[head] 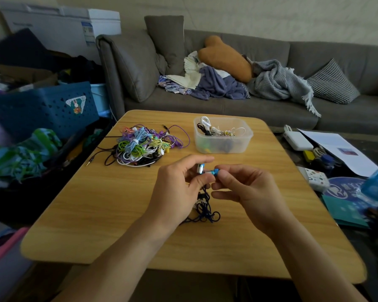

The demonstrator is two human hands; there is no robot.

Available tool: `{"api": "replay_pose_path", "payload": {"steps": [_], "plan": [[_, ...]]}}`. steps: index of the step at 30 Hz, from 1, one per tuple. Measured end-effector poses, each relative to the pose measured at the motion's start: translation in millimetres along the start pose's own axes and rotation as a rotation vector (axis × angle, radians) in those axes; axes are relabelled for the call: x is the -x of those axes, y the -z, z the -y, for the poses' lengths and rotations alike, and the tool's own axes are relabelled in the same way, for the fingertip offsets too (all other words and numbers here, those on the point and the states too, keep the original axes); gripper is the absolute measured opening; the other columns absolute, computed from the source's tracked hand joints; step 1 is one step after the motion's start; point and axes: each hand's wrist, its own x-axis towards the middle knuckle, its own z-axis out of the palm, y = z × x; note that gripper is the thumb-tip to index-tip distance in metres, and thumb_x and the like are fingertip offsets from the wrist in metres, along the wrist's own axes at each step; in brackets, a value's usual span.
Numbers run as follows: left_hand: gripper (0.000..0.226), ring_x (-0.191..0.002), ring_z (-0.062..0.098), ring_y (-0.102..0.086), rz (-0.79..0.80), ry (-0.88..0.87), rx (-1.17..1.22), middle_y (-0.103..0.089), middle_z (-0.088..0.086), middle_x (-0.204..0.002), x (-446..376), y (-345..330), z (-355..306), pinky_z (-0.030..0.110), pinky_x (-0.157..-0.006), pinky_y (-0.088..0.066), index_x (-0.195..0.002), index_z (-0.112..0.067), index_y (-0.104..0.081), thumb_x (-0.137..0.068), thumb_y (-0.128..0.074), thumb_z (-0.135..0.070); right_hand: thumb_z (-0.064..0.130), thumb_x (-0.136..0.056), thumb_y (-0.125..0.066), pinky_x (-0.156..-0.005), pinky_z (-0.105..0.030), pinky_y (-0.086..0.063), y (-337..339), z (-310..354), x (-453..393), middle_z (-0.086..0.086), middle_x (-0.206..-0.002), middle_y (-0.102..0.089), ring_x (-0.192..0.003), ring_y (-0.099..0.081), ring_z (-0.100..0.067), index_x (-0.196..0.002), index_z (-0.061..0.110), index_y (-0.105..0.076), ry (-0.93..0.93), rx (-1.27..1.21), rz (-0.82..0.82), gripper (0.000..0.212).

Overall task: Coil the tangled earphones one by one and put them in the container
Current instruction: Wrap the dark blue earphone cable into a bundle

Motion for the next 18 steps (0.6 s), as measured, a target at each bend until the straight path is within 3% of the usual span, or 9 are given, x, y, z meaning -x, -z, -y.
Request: {"api": "replay_pose_path", "payload": {"steps": [5,12,18], "plan": [[0.018,-0.068,0.020,-0.065,-0.018,-0.040,-0.022,-0.067,-0.005,-0.077,1.7,-4.7,1.7,0.044,-0.063,-0.053,-0.088,-0.024,-0.063,-0.085,-0.072,-0.009,0.016,-0.080,-0.067,-0.072,-0.033,-0.060,-5.2,-4.6,-2.2,-0.020,-0.081,-0.071,-0.073,-0.069,-0.024,-0.100,-0.005,-0.070,0.007,-0.065,-0.033,0.029],[0.014,-0.066,0.018,-0.064,-0.076,-0.063,-0.052,-0.064,-0.008,-0.078,3.5,-7.8,2.3,0.039,-0.060,-0.051,-0.086,-0.022,-0.062,-0.086,-0.071,-0.010,0.014,-0.082,-0.067,-0.072,-0.032,-0.059,-7.8,-7.7,-1.7,-0.021,-0.080,-0.071,-0.072,-0.069,-0.024,-0.104,-0.006,-0.070,0.013,-0.081,-0.039,0.030],[0.008,-0.063,0.020,-0.063,-0.089,-0.089,-0.075,-0.065,0.001,-0.072,3.1,-7.8,3.2,0.041,-0.055,-0.051,-0.088,-0.016,-0.062,-0.088,-0.069,-0.012,0.005,-0.087,-0.065,-0.074,-0.031,-0.060,-8.6,-8.9,0.5,-0.023,-0.082,-0.073,-0.072,-0.072,-0.026,-0.106,-0.005,-0.070,0.082,-0.004,-0.065,0.021]]}}
